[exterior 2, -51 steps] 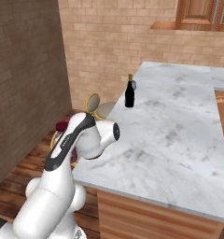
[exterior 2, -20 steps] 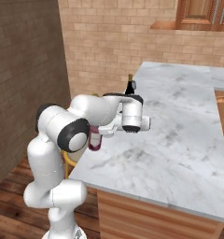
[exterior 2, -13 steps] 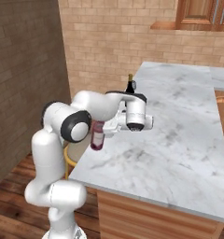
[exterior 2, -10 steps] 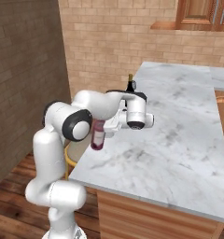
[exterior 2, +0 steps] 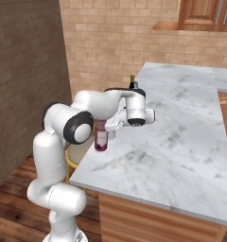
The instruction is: There is a wine glass and glass cup on the dining counter. Place the wine bottle next to the wine glass and the juice bottle next to the glass cup.
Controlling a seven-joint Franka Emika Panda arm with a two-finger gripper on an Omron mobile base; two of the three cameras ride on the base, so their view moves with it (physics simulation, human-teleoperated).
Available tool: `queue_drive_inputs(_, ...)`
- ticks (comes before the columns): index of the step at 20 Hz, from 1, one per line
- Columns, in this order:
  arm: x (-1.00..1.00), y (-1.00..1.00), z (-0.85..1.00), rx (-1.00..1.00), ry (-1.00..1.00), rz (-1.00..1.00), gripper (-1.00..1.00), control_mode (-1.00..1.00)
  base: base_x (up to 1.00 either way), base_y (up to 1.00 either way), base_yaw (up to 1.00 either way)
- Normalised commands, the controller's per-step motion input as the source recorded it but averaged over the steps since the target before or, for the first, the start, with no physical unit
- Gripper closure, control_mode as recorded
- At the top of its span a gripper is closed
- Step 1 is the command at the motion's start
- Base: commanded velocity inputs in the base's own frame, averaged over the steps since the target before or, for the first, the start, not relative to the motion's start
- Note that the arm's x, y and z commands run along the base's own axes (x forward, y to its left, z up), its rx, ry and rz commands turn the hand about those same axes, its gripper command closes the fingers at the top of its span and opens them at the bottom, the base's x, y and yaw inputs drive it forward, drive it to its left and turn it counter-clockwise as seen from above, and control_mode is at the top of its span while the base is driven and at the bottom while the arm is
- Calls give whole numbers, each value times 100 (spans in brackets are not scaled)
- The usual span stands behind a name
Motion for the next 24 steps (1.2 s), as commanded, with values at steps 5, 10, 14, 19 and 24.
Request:
queue_drive_inputs(5,-14,-8,-12,-10,-15,-7,100,-100,0,0,0)
queue_drive_inputs(10,-8,-7,-21,-10,-12,-9,100,-100,0,0,0)
queue_drive_inputs(14,-1,-5,-24,-6,-8,-9,100,-100,0,0,0)
queue_drive_inputs(19,-1,-8,-29,-1,-8,-8,-100,-100,0,0,0)
queue_drive_inputs(24,-4,-20,-27,-2,-2,-6,-100,-100,0,0,0)
